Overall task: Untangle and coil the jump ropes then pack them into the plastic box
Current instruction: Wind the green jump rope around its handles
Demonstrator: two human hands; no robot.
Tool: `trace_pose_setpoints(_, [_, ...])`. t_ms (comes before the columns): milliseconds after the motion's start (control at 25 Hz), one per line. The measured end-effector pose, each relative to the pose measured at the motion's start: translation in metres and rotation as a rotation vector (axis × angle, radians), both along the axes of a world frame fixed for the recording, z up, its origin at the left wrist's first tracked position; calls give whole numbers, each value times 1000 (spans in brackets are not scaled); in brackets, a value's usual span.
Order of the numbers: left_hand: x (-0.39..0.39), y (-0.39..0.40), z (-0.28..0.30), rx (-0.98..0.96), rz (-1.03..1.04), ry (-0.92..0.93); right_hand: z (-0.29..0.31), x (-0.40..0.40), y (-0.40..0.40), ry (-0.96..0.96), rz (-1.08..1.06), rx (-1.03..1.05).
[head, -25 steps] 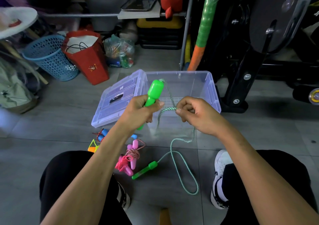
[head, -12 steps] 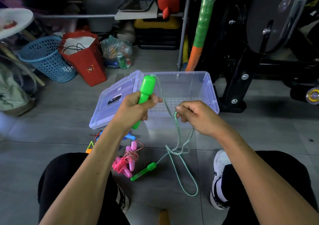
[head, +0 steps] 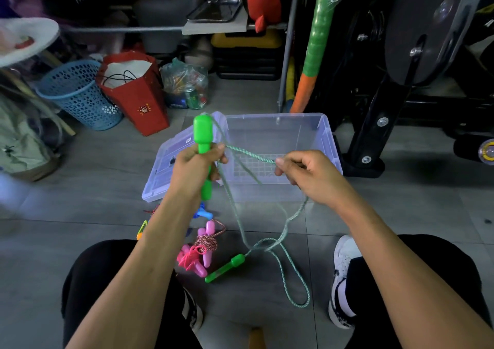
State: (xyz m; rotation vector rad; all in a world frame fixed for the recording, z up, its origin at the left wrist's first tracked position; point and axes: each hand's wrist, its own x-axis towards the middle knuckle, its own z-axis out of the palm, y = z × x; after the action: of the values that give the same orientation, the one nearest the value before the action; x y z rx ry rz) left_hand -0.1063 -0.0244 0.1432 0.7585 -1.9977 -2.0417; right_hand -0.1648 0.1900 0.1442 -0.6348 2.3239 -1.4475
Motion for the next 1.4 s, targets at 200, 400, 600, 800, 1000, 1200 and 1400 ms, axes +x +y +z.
trace_pose_setpoints(200, [9,13,-10,-358,-358,-263,-3,2,-3,13,85,70])
trace_pose_setpoints(400, [14,37,-5,-112,-446,-87,-8,3,-10,-23,129,40])
trace_pose_setpoints(600, [3,-4,-7,53,118,-77,-5,-3,-1,-28,32,1])
trace_pose_setpoints(800, [12,13,-10,-244,-250,-182,-4,0,-1,26,81,57])
trace_pose_setpoints(1000, [15,34,-2,-179,-375,-91,-8,5,-12,-15,117,56])
trace_pose_setpoints(1200, [4,-10,-9,-149,-39,-163,-1,-4,1,-40,47,27])
trace_pose_setpoints(1400, [14,23,-7,-297,-448,-157,-3,2,-6,8,135,104])
